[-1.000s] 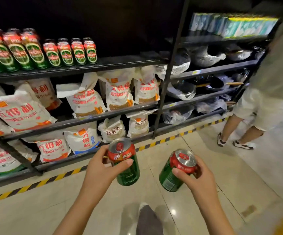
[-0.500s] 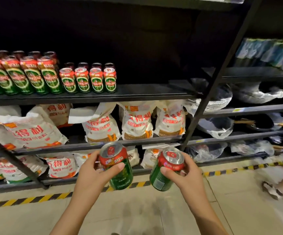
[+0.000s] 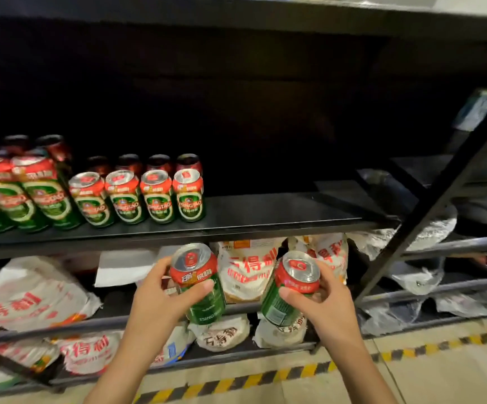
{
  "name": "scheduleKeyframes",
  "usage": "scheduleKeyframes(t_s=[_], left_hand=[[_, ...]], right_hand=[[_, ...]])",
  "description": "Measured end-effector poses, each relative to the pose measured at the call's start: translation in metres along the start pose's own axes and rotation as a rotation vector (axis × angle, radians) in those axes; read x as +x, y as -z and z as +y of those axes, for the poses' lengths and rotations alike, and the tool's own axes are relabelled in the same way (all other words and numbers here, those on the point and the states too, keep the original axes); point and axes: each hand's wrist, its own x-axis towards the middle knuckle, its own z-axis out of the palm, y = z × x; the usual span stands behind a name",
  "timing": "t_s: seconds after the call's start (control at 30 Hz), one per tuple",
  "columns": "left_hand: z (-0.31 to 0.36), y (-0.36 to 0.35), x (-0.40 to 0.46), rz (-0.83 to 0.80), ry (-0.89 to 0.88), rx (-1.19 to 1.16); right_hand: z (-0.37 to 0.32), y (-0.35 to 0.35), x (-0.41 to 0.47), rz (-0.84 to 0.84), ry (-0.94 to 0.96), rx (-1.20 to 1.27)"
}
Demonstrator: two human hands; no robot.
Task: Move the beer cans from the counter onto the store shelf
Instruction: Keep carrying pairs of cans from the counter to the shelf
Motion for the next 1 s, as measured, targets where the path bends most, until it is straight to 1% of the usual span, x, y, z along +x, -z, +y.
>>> scheduleKeyframes(t_s=[0.1, 0.3, 0.47, 0.6, 0.73, 0.87, 1.0], left_hand=[[0.010, -0.015, 0.034, -0.025, -0.040, 0.045], [0.030, -0.050, 0.088, -0.047, -0.084, -0.010], [0.038, -0.072, 0.124, -0.008, -0.077, -0.063], [0.038, -0.084, 0.150, 0.020, -0.085, -0.033], [0.034, -0.103, 0.171, 0.058, -0.084, -0.051], [0.029, -0.119, 0.189, 0.108, -0.089, -0.016], [0.029, -0.129, 0.201, 0.164, -0.096, 0.027]], right_hand=[[-0.004, -0.002, 0.032, 0.009, 0.015, 0.005], [-0.013, -0.007, 0.097, -0.032, 0.066, -0.045], [-0.018, -0.008, 0.154, -0.084, 0.086, -0.058], [-0.018, -0.009, 0.191, -0.125, 0.091, -0.061], [-0.014, -0.014, 0.222, -0.149, 0.103, -0.071], [-0.013, -0.021, 0.248, -0.195, 0.122, -0.096], [-0.008, -0.024, 0.268, -0.198, 0.099, -0.105]])
